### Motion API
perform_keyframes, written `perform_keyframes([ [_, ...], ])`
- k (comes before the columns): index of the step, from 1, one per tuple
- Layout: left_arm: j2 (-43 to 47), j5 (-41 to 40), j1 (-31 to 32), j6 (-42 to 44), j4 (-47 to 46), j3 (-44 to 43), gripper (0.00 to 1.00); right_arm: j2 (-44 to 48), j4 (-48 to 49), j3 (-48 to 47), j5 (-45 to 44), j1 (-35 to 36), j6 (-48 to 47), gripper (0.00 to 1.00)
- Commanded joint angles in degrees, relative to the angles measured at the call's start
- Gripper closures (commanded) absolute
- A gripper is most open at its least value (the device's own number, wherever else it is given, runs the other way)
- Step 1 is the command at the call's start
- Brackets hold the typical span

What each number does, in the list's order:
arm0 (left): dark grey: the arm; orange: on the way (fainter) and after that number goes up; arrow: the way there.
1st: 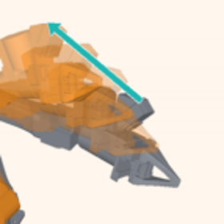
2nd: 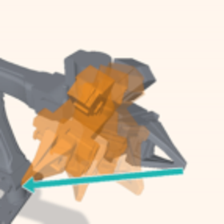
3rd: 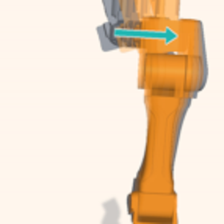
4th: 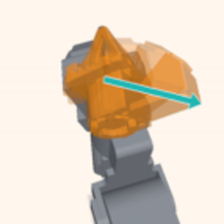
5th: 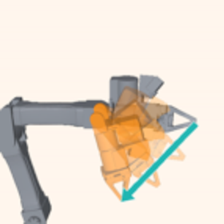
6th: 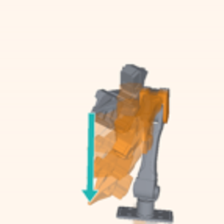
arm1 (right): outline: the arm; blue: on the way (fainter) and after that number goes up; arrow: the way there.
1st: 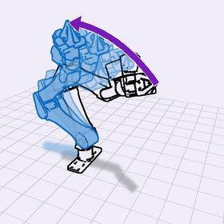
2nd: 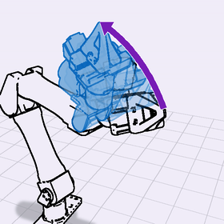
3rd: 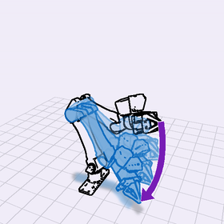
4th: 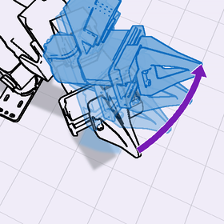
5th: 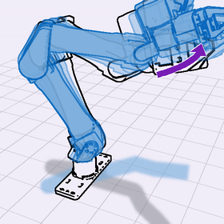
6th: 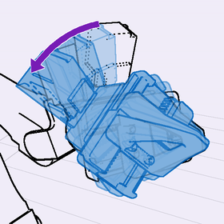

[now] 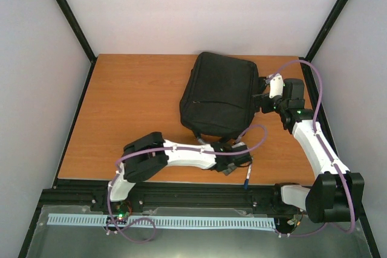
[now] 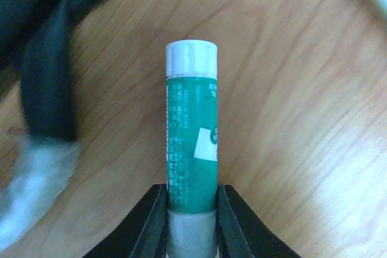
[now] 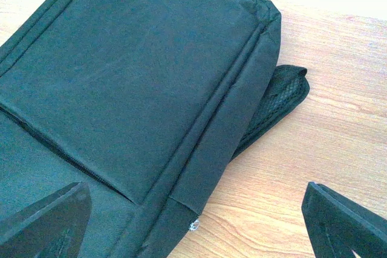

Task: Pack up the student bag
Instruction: Pick up the stationery from the center of the board.

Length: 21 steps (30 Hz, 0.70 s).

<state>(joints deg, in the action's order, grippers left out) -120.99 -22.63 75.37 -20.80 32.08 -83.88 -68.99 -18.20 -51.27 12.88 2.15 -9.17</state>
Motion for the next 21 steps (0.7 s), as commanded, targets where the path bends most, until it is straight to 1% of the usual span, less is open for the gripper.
perform_keyframes([
  [1, 7.7, 6.0, -3.2, 3.8, 0.8, 6.8, 0.79, -0.2, 0.4, 0.0, 1.2, -0.6, 0.1, 0.02],
  [5, 11.9, 13.0, -3.4, 6.4, 1.0, 11.0, 0.79, -0.6, 0.3, 0.0, 1.8, -0.7, 0.0, 0.02],
  [9, 11.6, 16.5, -3.7, 7.0, 2.1, 9.9, 0.72, -1.4, 0.0, -0.3, 2.4, -0.7, 0.0, 0.02],
  [13, 7.8, 14.8, -4.1, 5.1, 5.7, 4.8, 0.67, -1.4, -0.3, -0.3, 2.4, -0.7, 0.0, 0.02],
  [16, 6.0, 13.6, -4.9, 4.3, 7.2, 2.6, 0.59, -1.1, -0.3, -0.2, 2.5, -0.7, 0.0, 0.02],
  [18, 5.4, 12.9, -5.2, 4.5, 7.6, 1.8, 0.55, -1.1, -0.3, -0.2, 2.8, -0.8, -0.1, 0.02],
  [21, 4.7, 13.4, -5.3, 5.1, 7.8, 1.1, 0.55, -1.2, -0.3, -0.2, 2.8, -0.8, -0.1, 0.02],
])
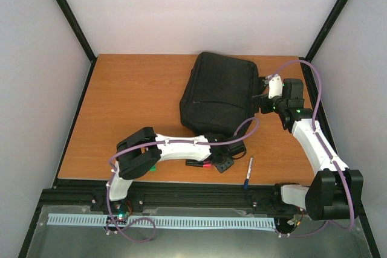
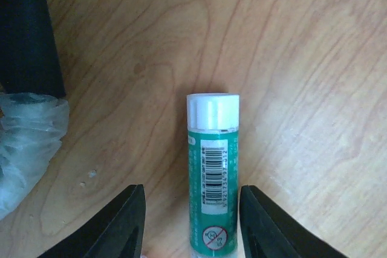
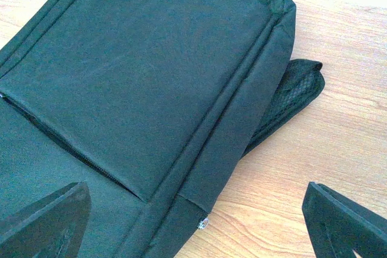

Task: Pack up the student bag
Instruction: Pick up the stationery from the center of the board.

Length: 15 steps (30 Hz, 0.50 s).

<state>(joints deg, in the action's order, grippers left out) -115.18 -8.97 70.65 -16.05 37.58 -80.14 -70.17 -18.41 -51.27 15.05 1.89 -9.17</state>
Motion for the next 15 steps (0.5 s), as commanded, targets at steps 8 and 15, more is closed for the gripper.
perform_keyframes([
  [8, -3.7, 0.4, -0.6, 0.6, 4.0, -4.2, 0.67, -0.1, -0.6, -0.2, 4.2, -0.7, -1.9, 0.03],
  [15, -2.4, -0.1, -0.6, 0.7, 3.7, -4.3, 0.8, 0.6, -0.9, 0.3, 7.5, -0.7, -4.1, 0.0],
])
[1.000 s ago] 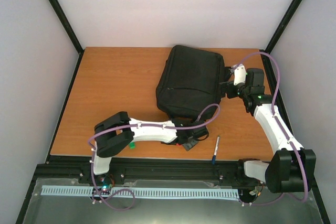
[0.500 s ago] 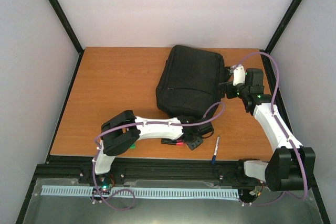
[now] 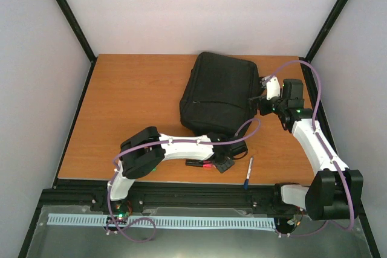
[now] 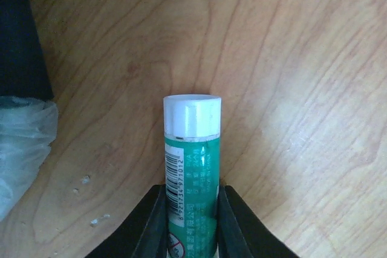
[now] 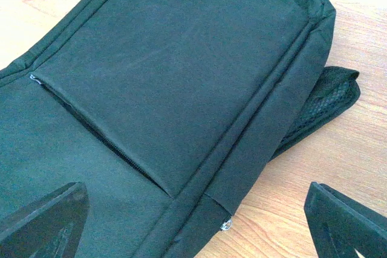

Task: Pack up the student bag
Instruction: Pick up the stationery from the center of the board.

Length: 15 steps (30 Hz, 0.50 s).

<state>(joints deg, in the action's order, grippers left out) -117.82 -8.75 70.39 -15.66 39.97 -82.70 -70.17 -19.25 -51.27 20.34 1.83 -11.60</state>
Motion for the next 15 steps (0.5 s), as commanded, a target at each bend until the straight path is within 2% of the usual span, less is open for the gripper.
perform_keyframes([
  [1, 0.9, -0.6, -0.3, 0.3, 1.6, -1.9, 0.81, 0.5, -0.1, 0.3, 2.2, -0.7, -1.9, 0.0],
  [4, 4.0, -0.1, -0.3, 0.8, 1.9, -2.3, 0.9, -0.2, -1.9, -0.8, 3.9, -0.7, -4.4, 0.03],
  [9, 12.1, -0.8, -0.3, 1.4, 3.1, -2.6, 0.95, -2.0, -8.1, -5.4, 8.8, -0.7, -10.2, 0.09],
  [15, 24.4, -1.4, -0.6, -0.7, 2.8, 0.6, 0.99, -5.2, -14.0, -11.1, 12.9, -0.1, -15.2, 0.26],
])
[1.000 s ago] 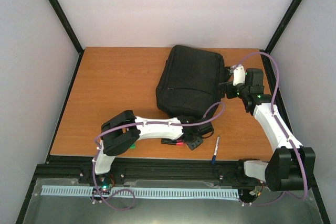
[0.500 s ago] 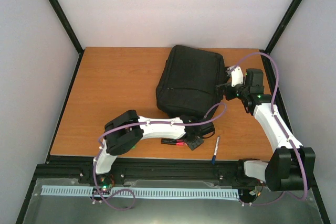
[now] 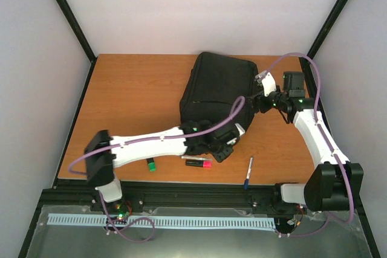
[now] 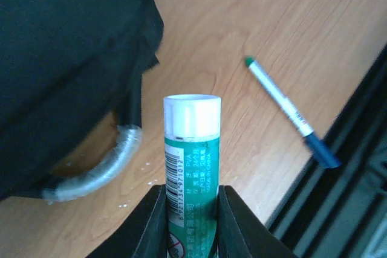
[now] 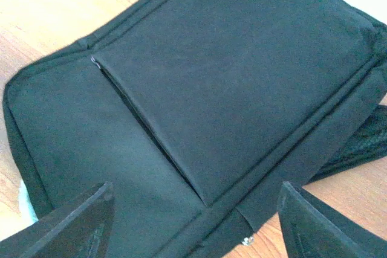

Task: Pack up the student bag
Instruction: Pick up the stationery from the center of the board, then place the stationery in the student bag.

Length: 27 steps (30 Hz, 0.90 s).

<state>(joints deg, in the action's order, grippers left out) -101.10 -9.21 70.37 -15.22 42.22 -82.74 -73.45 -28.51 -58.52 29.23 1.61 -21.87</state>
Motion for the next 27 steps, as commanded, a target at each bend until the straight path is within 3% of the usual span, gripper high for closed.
perform_keyframes([
  [1, 9.4, -0.9, -0.7, -1.9, 0.3, 1.3, 0.99, -2.4, -5.2, -4.5, 3.6, 0.5, -5.5, 0.28],
  [5, 16.4, -0.8, -1.5, -5.0, -1.1, 4.6, 0.99, -3.5, -6.8, -5.5, 3.1, 3.3, -8.2, 0.34],
  [8, 20.4, -1.7, -3.4, -9.1, -2.5, 7.6, 0.99, -4.7, -5.9, -5.0, -5.6, 9.2, -9.7, 0.35],
  [15, 24.9, 5.6, -14.2, -19.0, -8.7, 15.4, 0.99, -11.3, -1.7, -6.3, -26.3, 21.9, -14.3, 0.36],
  [21, 26.3, 15.6, -24.4, -23.7, -19.1, 21.5, 0.99, -18.5, 2.6, -9.3, -37.1, 25.3, -16.0, 0.37],
  [27, 27.1, 20.7, -28.2, -26.3, -30.9, 26.2, 0.99, -24.8, 4.9, -12.0, -40.5, 26.1, -17.2, 0.4],
])
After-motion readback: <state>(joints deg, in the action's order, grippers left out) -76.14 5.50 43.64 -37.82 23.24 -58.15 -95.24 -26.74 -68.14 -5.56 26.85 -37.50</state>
